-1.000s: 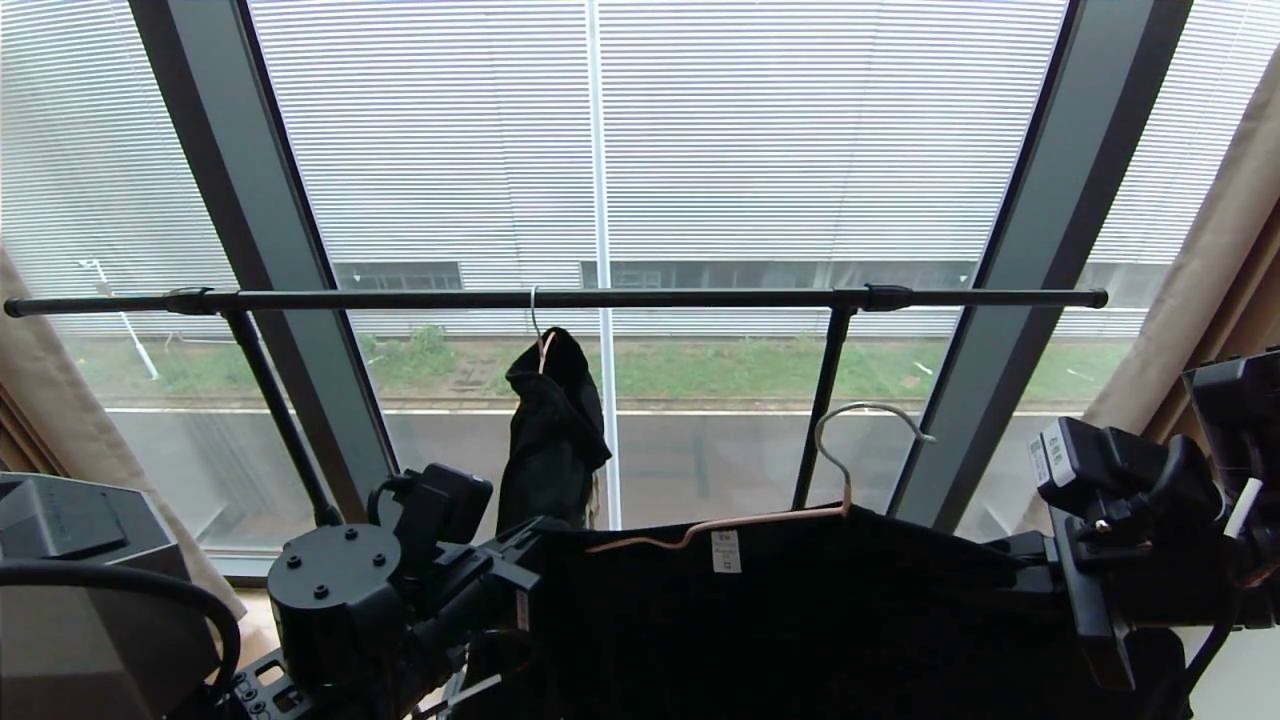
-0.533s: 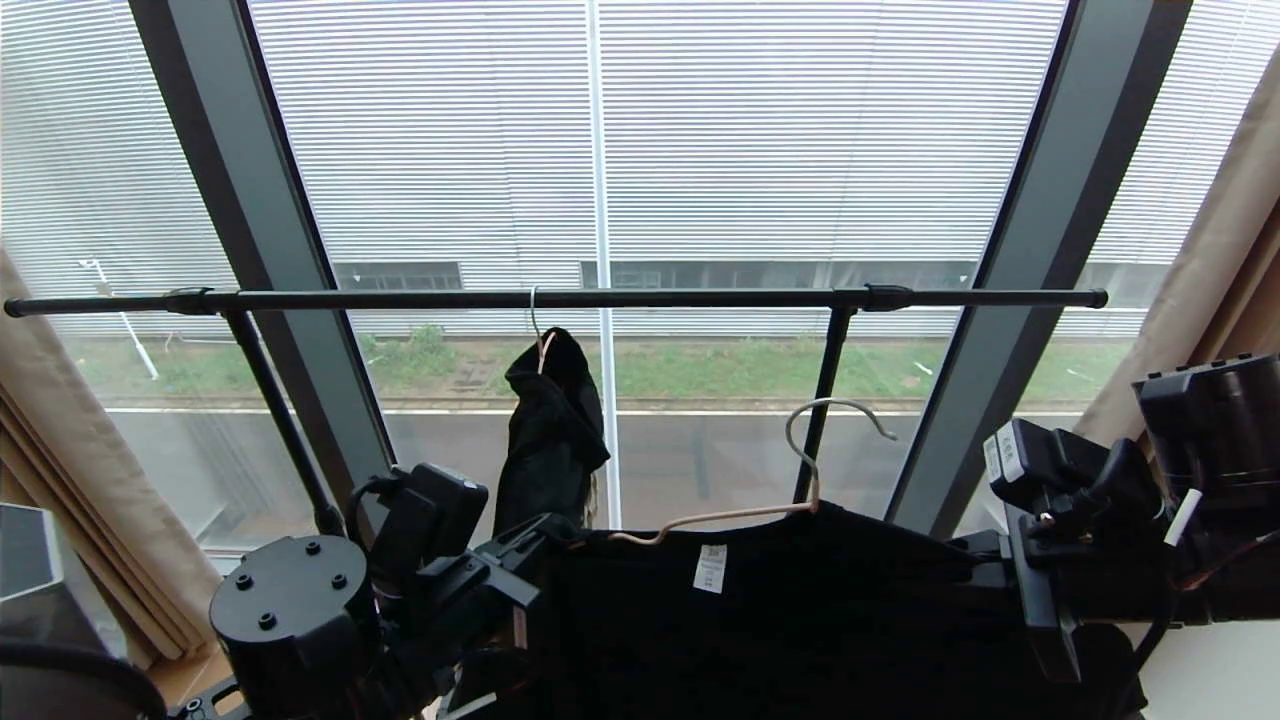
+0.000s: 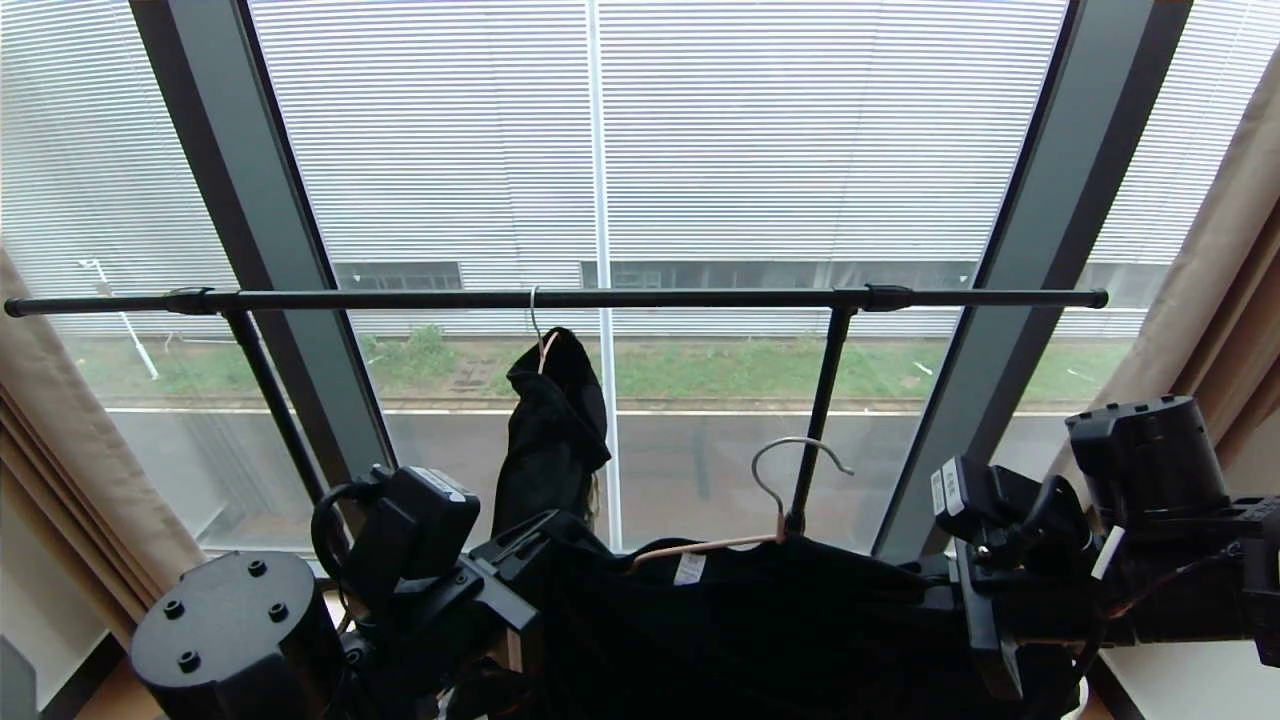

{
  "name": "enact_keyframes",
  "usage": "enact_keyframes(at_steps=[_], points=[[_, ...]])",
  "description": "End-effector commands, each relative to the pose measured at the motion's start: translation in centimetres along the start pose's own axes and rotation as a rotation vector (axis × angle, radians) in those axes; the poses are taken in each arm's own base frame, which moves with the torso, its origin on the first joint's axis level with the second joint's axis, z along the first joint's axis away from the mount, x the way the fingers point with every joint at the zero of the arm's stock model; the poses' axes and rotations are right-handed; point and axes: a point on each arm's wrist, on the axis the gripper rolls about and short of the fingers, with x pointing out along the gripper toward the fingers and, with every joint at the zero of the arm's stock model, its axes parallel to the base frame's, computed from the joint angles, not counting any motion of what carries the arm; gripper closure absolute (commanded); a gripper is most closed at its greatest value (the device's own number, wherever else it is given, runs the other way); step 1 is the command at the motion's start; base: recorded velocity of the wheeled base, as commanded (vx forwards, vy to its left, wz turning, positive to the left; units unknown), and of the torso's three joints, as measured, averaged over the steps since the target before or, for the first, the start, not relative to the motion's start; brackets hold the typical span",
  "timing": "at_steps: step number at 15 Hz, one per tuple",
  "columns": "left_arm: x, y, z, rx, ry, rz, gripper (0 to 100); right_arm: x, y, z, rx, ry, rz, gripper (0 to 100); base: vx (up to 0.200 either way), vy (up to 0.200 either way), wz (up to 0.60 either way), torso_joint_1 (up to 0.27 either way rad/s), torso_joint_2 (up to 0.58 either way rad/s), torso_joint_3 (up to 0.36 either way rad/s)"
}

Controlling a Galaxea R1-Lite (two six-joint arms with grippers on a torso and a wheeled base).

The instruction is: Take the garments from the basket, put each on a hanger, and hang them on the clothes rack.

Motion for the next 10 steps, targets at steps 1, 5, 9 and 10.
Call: enact_keyframes(at_steps=[1, 5, 9, 10], points=[[-0.2, 0.5, 0.3, 0.013, -0.013, 0.021, 100, -0.1, 0.0, -0.1, 0.003, 0.002, -0.005, 100, 0.000, 0.000, 0.00, 0.000, 0.00, 0.000], [-0.1, 1.3, 0.0, 0.038, 0.006, 0.058, 100, -3.4, 0.7, 0.7, -0.035, -0.071, -0.101, 100, 0.000, 0.000, 0.00, 0.000, 0.00, 0.000], [0.0, 1.1, -0.5, 0.066, 0.029, 0.050, 100, -5.6, 1.3, 1.4, -0.071, -0.126, -0.165, 100, 0.000, 0.000, 0.00, 0.000, 0.00, 0.000], [0.1, 1.0, -0.6, 0.073, 0.030, 0.047, 100, -5.5, 1.2, 1.4, -0.069, -0.121, -0.169, 100, 0.000, 0.000, 0.00, 0.000, 0.00, 0.000]])
